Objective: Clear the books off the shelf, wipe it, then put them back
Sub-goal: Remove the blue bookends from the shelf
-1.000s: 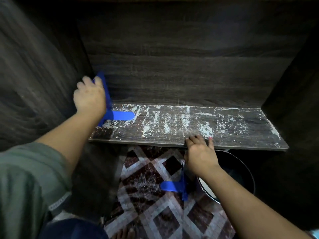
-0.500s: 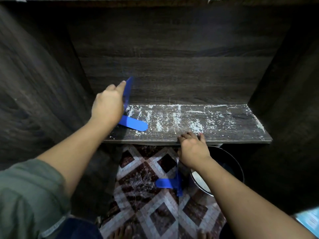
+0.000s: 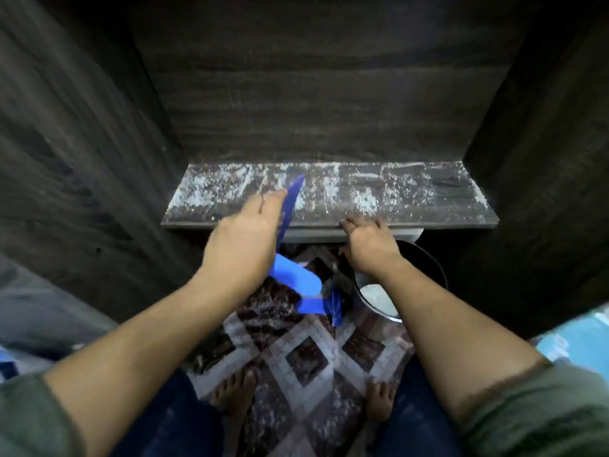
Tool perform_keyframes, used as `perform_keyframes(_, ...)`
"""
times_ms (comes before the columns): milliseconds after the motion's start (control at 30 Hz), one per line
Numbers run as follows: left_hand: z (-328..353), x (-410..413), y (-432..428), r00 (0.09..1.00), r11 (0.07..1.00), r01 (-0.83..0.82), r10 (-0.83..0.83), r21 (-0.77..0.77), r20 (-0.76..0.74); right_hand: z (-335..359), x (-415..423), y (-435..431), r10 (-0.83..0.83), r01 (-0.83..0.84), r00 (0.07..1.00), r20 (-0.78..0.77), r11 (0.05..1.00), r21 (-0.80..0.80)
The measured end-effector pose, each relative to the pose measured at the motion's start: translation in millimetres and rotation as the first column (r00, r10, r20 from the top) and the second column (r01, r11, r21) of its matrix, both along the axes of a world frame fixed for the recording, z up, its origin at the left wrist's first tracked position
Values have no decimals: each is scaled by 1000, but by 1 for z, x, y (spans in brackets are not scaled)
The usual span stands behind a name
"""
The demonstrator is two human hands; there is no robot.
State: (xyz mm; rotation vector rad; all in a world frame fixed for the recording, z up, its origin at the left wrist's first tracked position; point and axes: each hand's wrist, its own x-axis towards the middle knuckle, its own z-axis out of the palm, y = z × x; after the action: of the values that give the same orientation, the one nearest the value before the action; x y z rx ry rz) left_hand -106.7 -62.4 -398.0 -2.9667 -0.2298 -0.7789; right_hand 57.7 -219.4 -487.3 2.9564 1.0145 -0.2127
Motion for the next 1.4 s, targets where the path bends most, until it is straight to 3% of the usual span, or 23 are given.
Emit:
perform_keyframes(133, -38, -10, -19, 960, 999, 7, 2, 33, -280, -4, -3, -2, -4, 4, 1000, 0, 1000, 6)
perform_keyframes(367, -93, 8, -25, 950, 980, 94, -35, 178, -310, -9, 2, 4, 32, -40, 994, 108, 997, 72)
perform_keyframes(500, -135, 30, -21, 920, 965, 25, 80, 261, -383, -14, 7, 8, 45, -69, 991, 123, 978, 197)
perform_keyframes(633, -169, 55, -12, 830, 964, -167, 250, 206, -498, -20, 15, 9, 22, -53, 995, 102, 950, 308)
perform_keyframes(767, -202, 84, 0, 748, 949, -313, 272, 40, -605, -23, 20, 10, 22, -52, 996, 87, 935, 351)
perform_keyframes(833, -222, 94, 7, 753, 871, -453, 261, -189, -604, -28, 19, 10, 32, -69, 994, 103, 924, 376)
perform_keyframes(900, -241, 101, 8, 754, 712, -568, 248, -413, -608, -34, 18, 8, 33, -82, 992, 124, 908, 411)
perform_keyframes(1000, -268, 108, 5, 687, 470, -714, 324, -519, -651, -38, 20, 5, 36, -89, 991, 131, 900, 426)
perform_keyframes(1133, -292, 109, 0, 623, 268, -782, 323, -563, -712, -38, 24, 0, 60, -99, 992, 115, 921, 376)
perform_keyframes(1200, -304, 108, -2, 673, 261, -740, 288, -620, -682, -36, 25, -2, 77, -111, 991, 108, 927, 357)
perform_keyframes(1300, -315, 111, -5, 685, 170, -724, 289, -668, -669, -31, 27, -6, 109, -132, 990, 94, 951, 279)
perform_keyframes(1400, -294, 109, -10, 735, 247, -678, 214, -692, -644, -26, 25, -6, 129, -149, 987, 95, 954, 258)
